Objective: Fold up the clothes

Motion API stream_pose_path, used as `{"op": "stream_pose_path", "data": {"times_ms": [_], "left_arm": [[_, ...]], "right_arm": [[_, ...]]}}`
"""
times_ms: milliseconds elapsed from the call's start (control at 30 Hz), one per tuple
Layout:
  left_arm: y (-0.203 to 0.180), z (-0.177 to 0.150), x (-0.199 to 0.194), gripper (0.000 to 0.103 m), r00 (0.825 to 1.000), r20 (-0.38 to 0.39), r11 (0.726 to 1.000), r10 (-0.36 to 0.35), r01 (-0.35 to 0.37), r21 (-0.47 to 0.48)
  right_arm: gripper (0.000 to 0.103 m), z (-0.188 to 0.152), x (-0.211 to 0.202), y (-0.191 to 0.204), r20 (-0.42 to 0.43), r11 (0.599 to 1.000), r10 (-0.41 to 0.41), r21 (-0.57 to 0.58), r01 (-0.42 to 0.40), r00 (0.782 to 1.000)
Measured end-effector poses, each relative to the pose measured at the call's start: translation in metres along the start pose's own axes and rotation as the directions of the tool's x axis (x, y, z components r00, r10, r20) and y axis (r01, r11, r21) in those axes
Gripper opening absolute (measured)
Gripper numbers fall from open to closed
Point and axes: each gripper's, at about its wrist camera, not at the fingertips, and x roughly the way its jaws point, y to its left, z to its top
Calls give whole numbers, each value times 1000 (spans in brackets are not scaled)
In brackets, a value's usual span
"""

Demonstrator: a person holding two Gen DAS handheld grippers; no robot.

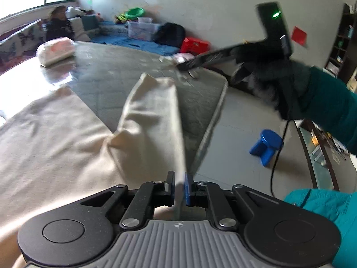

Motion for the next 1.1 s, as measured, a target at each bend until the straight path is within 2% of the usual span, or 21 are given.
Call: {"op": "stream_pose_path", "data": {"times_ms": [67, 100, 133, 200, 267, 367, 433, 533, 633, 767, 867, 1067, 1100], "left_arm": [[2, 1, -12, 29, 999, 29, 999, 41, -41, -10], [5, 2, -19, 40, 997, 44, 998, 68, -67, -16], [9, 3, -27, 44, 993, 59, 995, 100, -98, -23], [20, 5, -42, 45, 983, 84, 986, 163, -160, -40], [39, 10, -56, 46, 961, 99, 964, 259, -251, -82], [86, 20, -63, 48, 905, 50, 892, 423, -406, -198], [120, 24, -64, 48, 854, 5, 825, 520, -501, -262], [172, 25, -62, 48, 782, -75, 720, 619, -603, -343], [210, 25, -57, 48, 752, -141, 663, 644, -640, -388], [235, 23, -44, 50, 733, -180, 647, 656, -669, -366], [246, 20, -37, 50, 737, -195, 644, 647, -665, -379], [249, 23, -32, 49, 739, -192, 647, 646, -664, -375], [249, 24, -31, 45, 738, -190, 648, 648, -665, -371]], "right_arm": [[23, 4, 12, 10, -16, 999, 25, -25, -25, 1000], [23, 6, 18, 15, -24, 999, 37, -38, -38, 999], [23, 8, 24, 20, -33, 997, 49, -50, -51, 998], [23, 12, 35, 30, -50, 994, 73, -75, -76, 996], [23, 19, 44, 39, -59, 991, 97, -90, -102, 993], [23, 33, 55, 50, -67, 984, 135, -105, -141, 989], [23, 43, 63, 58, -72, 979, 160, -114, -167, 985], [25, 57, 74, 69, -80, 970, 197, -128, -206, 977], [30, 71, 86, 82, -90, 960, 233, -140, -244, 968], [31, 81, 111, 99, -129, 950, 270, -124, -285, 954], [35, 83, 121, 105, -146, 948, 278, -119, -296, 949], [36, 85, 131, 112, -162, 946, 275, -128, -297, 948], [36, 85, 132, 112, -163, 946, 274, -130, -296, 948]]}}
